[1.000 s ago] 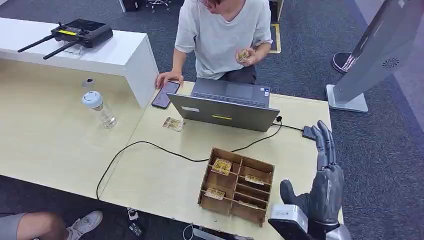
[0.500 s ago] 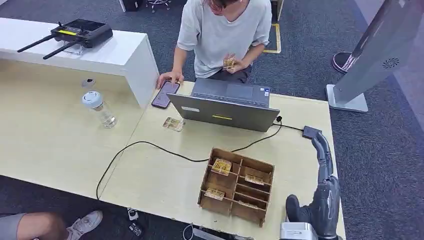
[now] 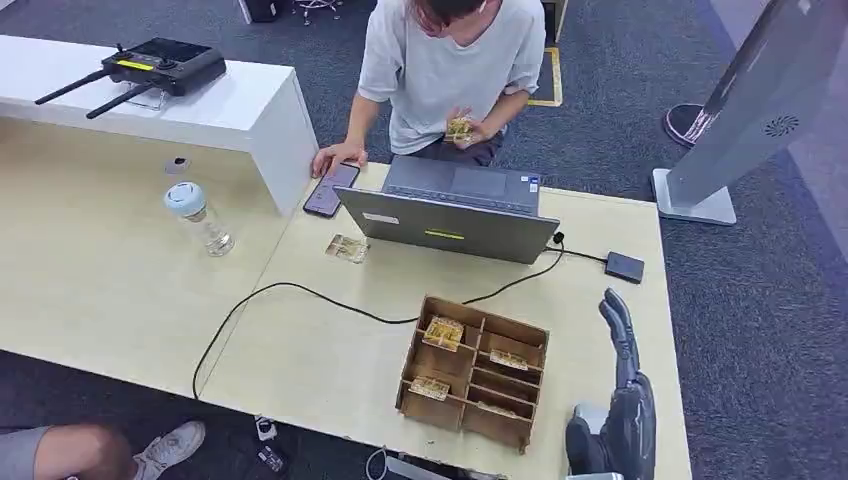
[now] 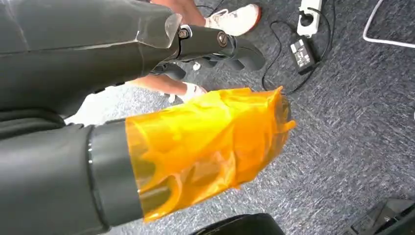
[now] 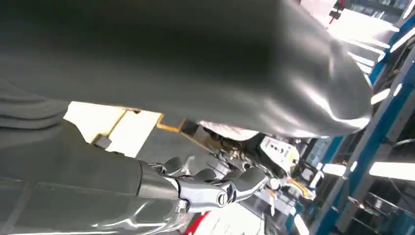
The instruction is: Pass the card to the sensor for recognition and then transmit it.
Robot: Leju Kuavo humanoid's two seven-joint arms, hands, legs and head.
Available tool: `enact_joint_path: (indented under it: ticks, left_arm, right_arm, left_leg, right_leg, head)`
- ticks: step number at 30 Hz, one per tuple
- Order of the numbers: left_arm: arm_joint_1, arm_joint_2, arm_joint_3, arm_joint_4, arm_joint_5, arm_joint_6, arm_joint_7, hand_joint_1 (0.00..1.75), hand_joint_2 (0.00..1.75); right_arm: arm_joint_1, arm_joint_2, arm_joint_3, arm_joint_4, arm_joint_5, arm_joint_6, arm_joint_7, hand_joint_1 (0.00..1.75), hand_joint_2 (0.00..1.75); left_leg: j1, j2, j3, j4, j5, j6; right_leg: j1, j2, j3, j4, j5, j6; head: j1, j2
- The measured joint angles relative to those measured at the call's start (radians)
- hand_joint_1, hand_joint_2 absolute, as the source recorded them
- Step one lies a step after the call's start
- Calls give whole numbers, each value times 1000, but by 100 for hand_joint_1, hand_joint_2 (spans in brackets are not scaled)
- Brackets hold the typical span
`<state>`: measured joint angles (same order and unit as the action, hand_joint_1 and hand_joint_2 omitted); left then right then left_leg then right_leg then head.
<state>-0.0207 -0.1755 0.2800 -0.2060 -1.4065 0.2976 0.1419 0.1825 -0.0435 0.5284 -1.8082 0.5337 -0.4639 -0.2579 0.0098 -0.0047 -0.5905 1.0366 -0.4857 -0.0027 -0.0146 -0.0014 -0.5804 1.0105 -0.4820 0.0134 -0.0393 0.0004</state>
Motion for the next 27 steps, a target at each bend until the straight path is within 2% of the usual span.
enact_joint_path:
  ticks: [8,9,15,27]
  left_arm:
    - [0,0,8,0,2,5,-3,0,0]
    - [0,0,9,0,3,5,-5,0,0]
    - [0,0,13,0,3,6,-8,0,0]
    - [0,0,24,0,-3,6,-10,0,0]
  right_arm:
    - [5,-16,26,29,-34,-10,-8,0,0]
    - [6,-16,28,34,-40,-13,-10,0,175]
    - [9,-18,38,52,-49,-32,-18,0,175]
    - [8,-72,90,61,183,-99,89,0,175]
  left_leg:
    - [0,0,0,0,0,0]
    - [0,0,0,0,0,0]
    - [0,0,0,0,0,0]
    - [0,0,0,0,0,0]
  right_leg:
    - [0,0,0,0,0,0]
    - [0,0,0,0,0,0]
    - [0,0,0,0,0,0]
    - [0,0,0,0,0,0]
  head:
    - [0,0]
    - [0,0]
    - [0,0]
    - [0,0]
